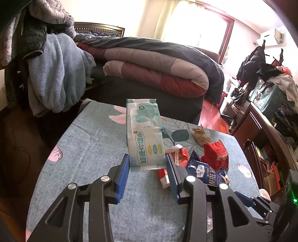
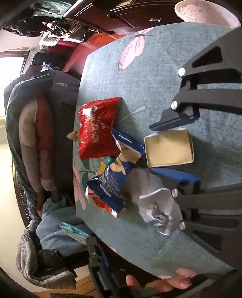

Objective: Collect trash
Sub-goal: 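Grasp the tan cardboard box with the right tool while the left tool holds the wipes, then carry the wipes and tan box to the pink bin and release both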

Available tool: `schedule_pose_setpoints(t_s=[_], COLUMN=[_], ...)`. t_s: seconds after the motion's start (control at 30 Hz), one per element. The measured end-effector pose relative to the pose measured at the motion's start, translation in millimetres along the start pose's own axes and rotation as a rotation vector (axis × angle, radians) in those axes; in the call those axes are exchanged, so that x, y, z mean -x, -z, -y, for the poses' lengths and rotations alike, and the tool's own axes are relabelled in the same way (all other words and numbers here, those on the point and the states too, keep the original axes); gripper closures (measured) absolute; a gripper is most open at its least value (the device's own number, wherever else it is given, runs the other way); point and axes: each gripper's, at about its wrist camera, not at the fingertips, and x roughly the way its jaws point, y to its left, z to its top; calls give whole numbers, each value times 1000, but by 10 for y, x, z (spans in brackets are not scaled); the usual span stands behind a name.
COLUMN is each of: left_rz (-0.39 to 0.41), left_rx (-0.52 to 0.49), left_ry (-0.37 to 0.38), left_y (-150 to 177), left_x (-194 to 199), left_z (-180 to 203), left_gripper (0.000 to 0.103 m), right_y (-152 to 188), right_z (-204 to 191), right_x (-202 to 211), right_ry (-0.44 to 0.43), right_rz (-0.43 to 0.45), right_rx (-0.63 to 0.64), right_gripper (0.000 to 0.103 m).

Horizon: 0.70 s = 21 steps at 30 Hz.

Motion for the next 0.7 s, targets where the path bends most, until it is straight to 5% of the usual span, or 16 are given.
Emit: schedule_pose_setpoints(t_s=[0.4,0.7], left_rz=[29,36], left_rx=[-58,-185], left_ry=[53,202], left_y=[22,133], left_x=[315,545], left_z=[465,1348], left_gripper=[63,63], right_y=[175,431], right_z=[140,622], right_x=[479,1091], right_ry=[-22,31], right_rz=[41,99], right_rx=[-24,-110], right_gripper=[62,62])
